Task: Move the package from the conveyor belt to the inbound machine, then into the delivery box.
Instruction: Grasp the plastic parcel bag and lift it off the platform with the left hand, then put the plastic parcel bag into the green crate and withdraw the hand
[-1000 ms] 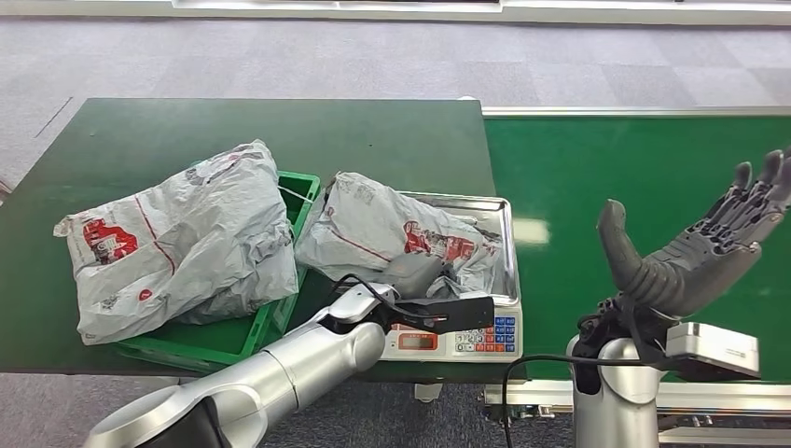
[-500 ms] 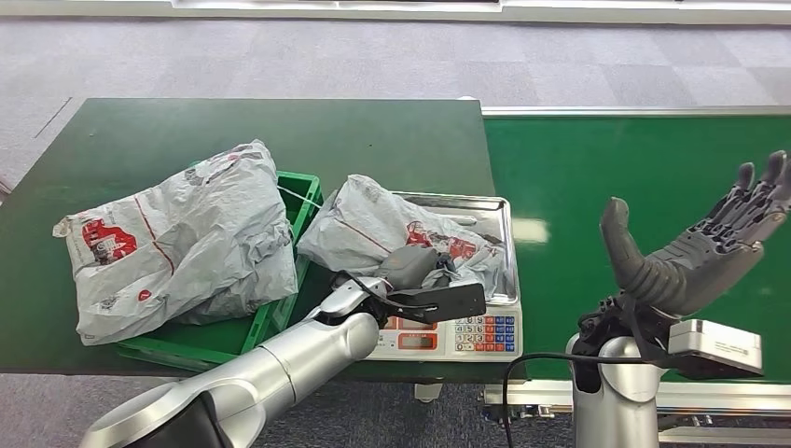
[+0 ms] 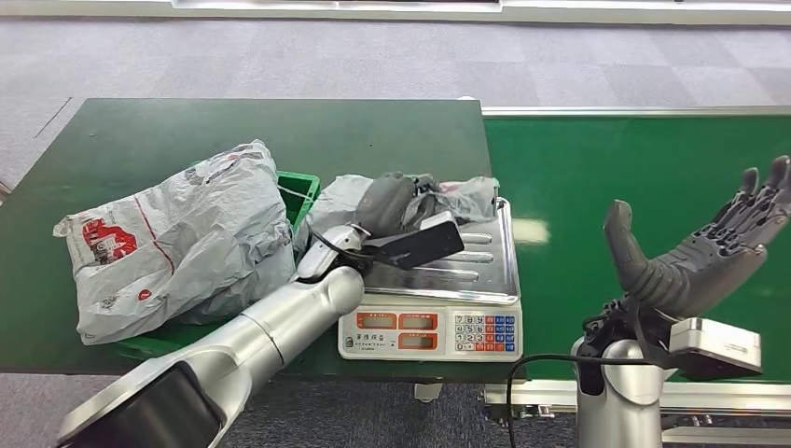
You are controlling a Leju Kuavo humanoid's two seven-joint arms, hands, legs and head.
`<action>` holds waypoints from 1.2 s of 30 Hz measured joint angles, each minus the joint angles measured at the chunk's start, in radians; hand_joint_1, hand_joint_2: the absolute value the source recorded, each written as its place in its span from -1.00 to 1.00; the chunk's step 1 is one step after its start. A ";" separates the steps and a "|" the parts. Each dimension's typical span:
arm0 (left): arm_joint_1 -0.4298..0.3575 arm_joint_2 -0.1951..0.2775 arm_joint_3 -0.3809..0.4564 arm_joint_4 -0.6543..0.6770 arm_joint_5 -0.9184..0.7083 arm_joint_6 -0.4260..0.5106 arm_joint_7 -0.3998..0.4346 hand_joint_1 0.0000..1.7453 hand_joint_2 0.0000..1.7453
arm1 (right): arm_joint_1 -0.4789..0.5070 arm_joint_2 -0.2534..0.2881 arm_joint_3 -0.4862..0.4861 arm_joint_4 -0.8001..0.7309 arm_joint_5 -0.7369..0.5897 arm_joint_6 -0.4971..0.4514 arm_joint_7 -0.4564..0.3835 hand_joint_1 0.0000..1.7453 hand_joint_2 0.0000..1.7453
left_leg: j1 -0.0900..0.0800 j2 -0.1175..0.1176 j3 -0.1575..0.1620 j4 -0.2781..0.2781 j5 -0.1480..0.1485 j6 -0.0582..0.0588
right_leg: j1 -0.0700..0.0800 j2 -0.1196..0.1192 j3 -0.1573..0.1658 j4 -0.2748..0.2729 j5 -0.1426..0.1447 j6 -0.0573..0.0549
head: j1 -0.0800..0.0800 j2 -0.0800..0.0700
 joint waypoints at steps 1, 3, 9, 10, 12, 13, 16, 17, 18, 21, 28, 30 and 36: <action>-0.010 0.010 0.035 -0.030 -0.040 0.006 -0.001 1.00 1.00 | 0.005 -0.002 -0.004 0.000 0.000 0.000 -0.001 -1.00 1.00 | 0.000 0.000 0.000 0.000 0.000 0.000 | 0.000 0.000 0.000 0.000 0.000 0.000 | 0.000 0.000; -0.018 0.033 0.111 -0.114 -0.136 0.011 0.001 1.00 1.00 | 0.016 -0.006 -0.012 0.000 -0.003 -0.001 -0.002 -1.00 1.00 | 0.000 0.000 0.000 0.000 0.000 0.000 | 0.000 0.001 0.000 0.000 0.000 0.000 | 0.000 0.000; -0.005 0.118 0.377 -0.498 -0.379 -0.020 0.029 1.00 1.00 | 0.059 -0.025 -0.046 -0.001 -0.019 0.001 -0.014 -1.00 1.00 | 0.000 0.002 0.000 -0.001 0.000 0.000 | 0.000 0.003 -0.002 0.000 0.000 0.000 | 0.000 0.000; -0.001 0.133 0.416 -0.560 -0.404 -0.018 0.030 1.00 1.00 | 0.067 -0.028 -0.051 -0.002 -0.021 0.000 -0.014 -1.00 1.00 | 0.000 0.002 0.000 -0.001 0.000 0.000 | 0.000 0.003 -0.002 0.000 0.000 0.000 | 0.000 0.000; 0.011 0.161 0.497 -0.670 -0.462 -0.022 0.028 1.00 1.00 | 0.083 -0.034 -0.061 -0.004 -0.021 0.001 -0.014 -1.00 1.00 | 0.000 0.003 0.000 -0.002 0.000 0.000 | 0.000 0.004 -0.002 0.000 0.000 0.000 | 0.000 0.000; 0.020 0.172 0.537 -0.711 -0.496 -0.019 0.026 1.00 1.00 | 0.090 -0.036 -0.065 -0.005 -0.019 0.001 -0.014 -1.00 1.00 | 0.000 0.003 0.000 -0.002 0.000 0.000 | 0.000 0.004 -0.002 0.000 0.000 -0.001 | 0.000 0.000; 0.048 0.207 0.642 -0.787 -0.580 0.042 0.033 1.00 1.00 | 0.105 -0.045 -0.073 -0.006 -0.015 -0.006 -0.013 -1.00 1.00 | 0.000 0.004 0.000 -0.002 0.000 -0.001 | 0.000 0.004 -0.002 0.000 -0.001 -0.001 | 0.000 0.000; 0.056 0.222 0.669 -0.796 -0.596 0.071 0.037 1.00 1.00 | 0.107 -0.050 -0.073 -0.007 -0.017 -0.009 -0.011 -1.00 1.00 | 0.000 0.004 0.001 -0.002 0.000 -0.001 | 0.000 0.004 -0.002 0.000 -0.001 -0.001 | 0.000 0.000; 0.066 0.238 0.692 -0.799 -0.607 0.099 0.038 1.00 1.00 | 0.108 -0.055 -0.074 -0.007 -0.019 -0.012 -0.009 -1.00 1.00 | 0.000 0.004 0.001 -0.003 0.000 -0.001 | 0.000 0.004 -0.002 0.000 -0.001 -0.001 | 0.000 0.000; 0.096 0.278 0.747 -0.791 -0.621 0.156 0.029 1.00 1.00 | 0.108 -0.069 -0.074 -0.007 -0.027 -0.017 -0.006 -1.00 1.00 | 0.000 0.004 0.001 -0.003 0.001 -0.002 | 0.001 0.004 -0.002 0.000 0.000 -0.001 | 0.000 0.000; 0.145 0.334 0.812 -0.722 -0.681 0.079 0.135 1.00 1.00 | 0.113 -0.081 -0.074 -0.007 -0.028 -0.024 0.001 -1.00 1.00 | 0.000 0.004 0.002 -0.002 0.001 -0.002 | 0.000 0.004 -0.001 0.000 0.000 -0.002 | 0.000 0.000; 0.171 0.352 0.837 -0.650 -0.605 -0.033 0.098 1.00 1.00 | 0.120 -0.083 -0.074 -0.007 -0.030 -0.020 0.001 -1.00 1.00 | 0.000 0.005 0.002 -0.002 0.001 -0.002 | 0.000 0.005 -0.001 0.000 0.000 -0.002 | 0.000 0.000; 0.224 0.388 0.888 -0.350 -0.345 -0.448 -0.087 1.00 1.00 | 0.109 -0.110 -0.076 0.009 -0.046 0.030 0.025 -1.00 1.00 | 0.000 0.006 0.001 -0.003 0.001 -0.002 | 0.001 0.006 -0.002 0.000 0.000 -0.002 | 0.000 0.000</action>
